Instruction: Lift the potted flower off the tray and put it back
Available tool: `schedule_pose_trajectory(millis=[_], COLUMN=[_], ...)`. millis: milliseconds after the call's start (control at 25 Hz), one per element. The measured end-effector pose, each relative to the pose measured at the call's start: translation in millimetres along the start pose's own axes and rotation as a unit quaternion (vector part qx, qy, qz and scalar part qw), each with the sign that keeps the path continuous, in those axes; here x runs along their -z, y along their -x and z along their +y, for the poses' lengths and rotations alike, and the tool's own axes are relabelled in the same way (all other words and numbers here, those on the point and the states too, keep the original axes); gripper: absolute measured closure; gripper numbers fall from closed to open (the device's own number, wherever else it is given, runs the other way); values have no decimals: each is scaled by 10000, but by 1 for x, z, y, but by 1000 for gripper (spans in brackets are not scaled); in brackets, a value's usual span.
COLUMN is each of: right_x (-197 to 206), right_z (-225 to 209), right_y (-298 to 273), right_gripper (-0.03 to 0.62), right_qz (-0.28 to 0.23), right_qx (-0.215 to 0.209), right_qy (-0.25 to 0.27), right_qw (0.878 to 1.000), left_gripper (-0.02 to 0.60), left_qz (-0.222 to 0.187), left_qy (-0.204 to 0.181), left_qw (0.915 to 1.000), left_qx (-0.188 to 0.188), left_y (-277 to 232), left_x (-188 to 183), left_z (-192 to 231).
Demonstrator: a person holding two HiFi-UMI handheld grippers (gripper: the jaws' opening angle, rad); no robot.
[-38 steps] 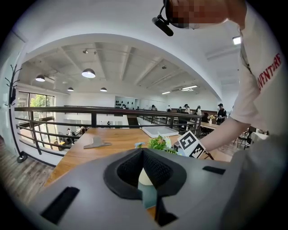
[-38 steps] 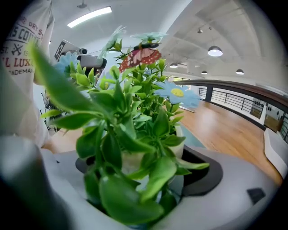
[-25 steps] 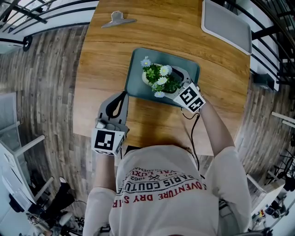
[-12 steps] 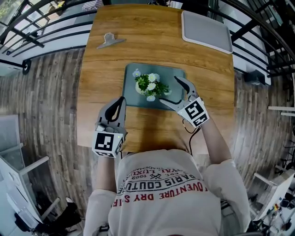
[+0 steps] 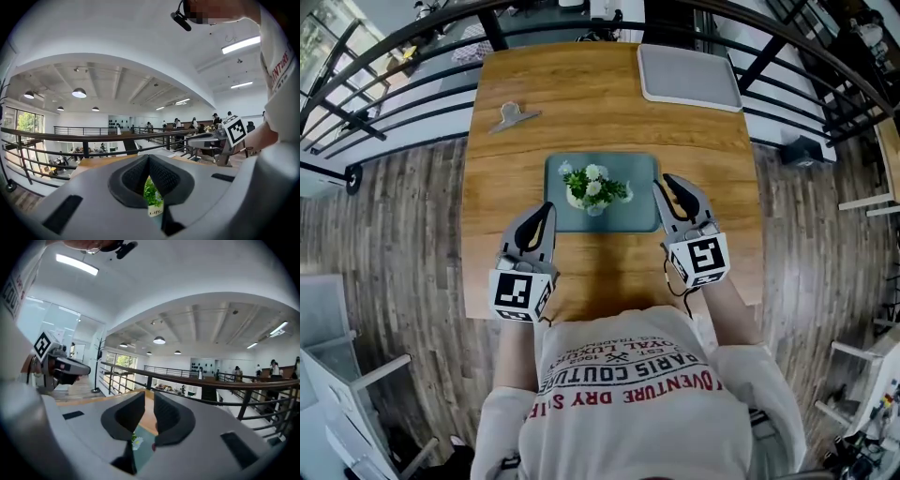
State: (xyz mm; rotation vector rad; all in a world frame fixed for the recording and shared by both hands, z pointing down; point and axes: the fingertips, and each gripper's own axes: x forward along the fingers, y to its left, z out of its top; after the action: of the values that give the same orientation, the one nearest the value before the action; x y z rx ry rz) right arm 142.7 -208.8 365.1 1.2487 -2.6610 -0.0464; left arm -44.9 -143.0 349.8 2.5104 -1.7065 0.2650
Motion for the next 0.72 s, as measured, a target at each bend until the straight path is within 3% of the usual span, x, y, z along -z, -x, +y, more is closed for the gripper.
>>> schedule_pose_trajectory(millis=[40, 200, 360, 720], right_x=[-5, -18, -29, -42], right_z=[-6, -21, -28, -21], right_y=[5, 22, 34, 38], right_gripper=[526, 557, 566, 568], right_qz=[-46, -151, -260, -299], right_qx=[167, 571, 644, 549], right_qy=[-80, -263, -499, -267], right_qw=[9998, 9979, 9963, 9977], left_gripper=[569, 569, 569, 569], left_qz=[-29, -120, -220, -227], left_qy=[-25, -88, -127, -96], left_qw=[10000, 9998, 9996, 9997], left_qx=[29, 102, 143, 89], left_y=[0, -1, 1, 6], left_x=[-3, -13, -23, -26], left_z=[-1, -5, -6, -7])
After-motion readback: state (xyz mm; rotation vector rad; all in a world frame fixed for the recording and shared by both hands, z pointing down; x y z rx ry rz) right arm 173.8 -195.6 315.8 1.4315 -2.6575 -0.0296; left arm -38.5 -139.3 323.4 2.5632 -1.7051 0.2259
